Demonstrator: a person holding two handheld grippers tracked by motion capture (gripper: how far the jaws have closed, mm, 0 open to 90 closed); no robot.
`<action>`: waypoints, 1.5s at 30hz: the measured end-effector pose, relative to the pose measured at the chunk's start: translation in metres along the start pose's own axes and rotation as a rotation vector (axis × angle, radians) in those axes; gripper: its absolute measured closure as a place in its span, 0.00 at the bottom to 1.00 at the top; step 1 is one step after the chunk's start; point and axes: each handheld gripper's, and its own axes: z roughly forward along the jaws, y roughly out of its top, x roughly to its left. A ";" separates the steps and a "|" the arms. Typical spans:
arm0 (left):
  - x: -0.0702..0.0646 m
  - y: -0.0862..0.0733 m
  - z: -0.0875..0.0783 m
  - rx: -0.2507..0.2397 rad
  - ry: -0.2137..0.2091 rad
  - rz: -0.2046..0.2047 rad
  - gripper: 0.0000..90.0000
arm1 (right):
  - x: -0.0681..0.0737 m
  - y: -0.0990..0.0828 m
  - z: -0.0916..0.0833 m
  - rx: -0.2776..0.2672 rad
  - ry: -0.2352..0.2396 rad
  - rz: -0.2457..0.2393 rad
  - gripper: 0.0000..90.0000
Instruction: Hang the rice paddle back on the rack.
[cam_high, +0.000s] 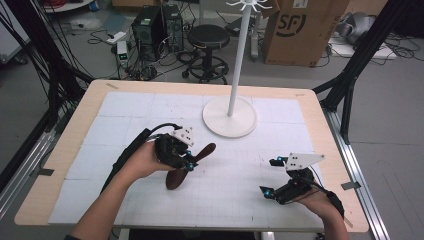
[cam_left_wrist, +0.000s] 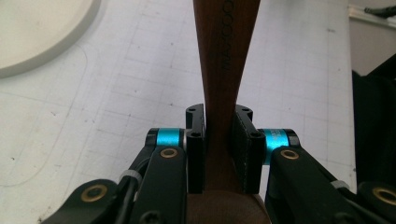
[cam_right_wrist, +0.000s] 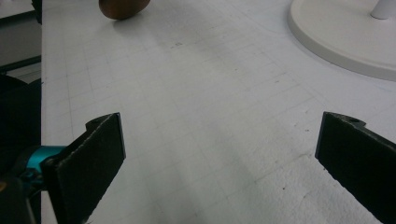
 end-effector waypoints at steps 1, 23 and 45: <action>0.001 0.000 -0.002 -0.006 0.001 -0.003 0.86 | 0.000 0.000 0.000 0.000 -0.002 0.000 0.00; 0.012 0.001 -0.030 -0.155 0.033 -0.083 0.86 | 0.000 0.000 0.002 0.006 0.004 -0.001 0.00; 0.017 0.028 -0.069 -0.424 0.057 -0.112 0.86 | -0.001 0.000 0.004 0.006 0.007 -0.003 0.00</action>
